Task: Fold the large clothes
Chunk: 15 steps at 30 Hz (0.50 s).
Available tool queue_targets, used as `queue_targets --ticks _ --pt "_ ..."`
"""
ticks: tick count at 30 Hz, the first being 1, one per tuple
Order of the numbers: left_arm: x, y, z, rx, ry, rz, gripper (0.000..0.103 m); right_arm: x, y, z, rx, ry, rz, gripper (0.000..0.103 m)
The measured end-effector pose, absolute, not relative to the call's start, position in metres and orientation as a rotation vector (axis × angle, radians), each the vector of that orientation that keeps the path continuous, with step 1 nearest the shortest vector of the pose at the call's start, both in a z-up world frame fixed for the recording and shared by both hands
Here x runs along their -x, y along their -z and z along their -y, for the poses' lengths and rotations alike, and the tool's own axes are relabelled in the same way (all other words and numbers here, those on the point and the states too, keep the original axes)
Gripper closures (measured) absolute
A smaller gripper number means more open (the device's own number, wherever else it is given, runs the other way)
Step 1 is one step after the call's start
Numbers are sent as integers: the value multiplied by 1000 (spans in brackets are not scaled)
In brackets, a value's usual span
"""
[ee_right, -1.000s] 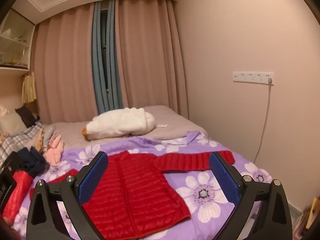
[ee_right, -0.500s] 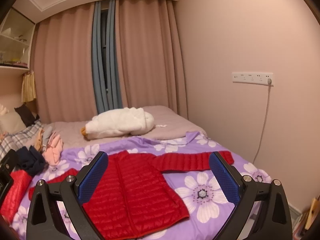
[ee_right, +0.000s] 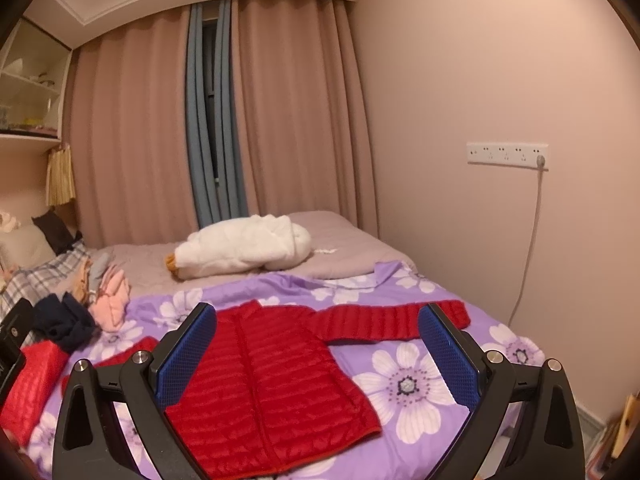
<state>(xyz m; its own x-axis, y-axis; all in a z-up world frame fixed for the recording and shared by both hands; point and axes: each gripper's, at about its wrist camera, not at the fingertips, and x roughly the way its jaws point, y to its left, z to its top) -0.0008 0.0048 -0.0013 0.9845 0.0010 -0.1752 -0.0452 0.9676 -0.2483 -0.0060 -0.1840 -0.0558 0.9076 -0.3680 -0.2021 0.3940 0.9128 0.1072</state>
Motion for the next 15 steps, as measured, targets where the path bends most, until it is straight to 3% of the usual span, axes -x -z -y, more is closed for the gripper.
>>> queue_targets --ticks 15 --pt "3 2 -8 250 -23 -189 0 9 55 182 -142 397 -182 3"
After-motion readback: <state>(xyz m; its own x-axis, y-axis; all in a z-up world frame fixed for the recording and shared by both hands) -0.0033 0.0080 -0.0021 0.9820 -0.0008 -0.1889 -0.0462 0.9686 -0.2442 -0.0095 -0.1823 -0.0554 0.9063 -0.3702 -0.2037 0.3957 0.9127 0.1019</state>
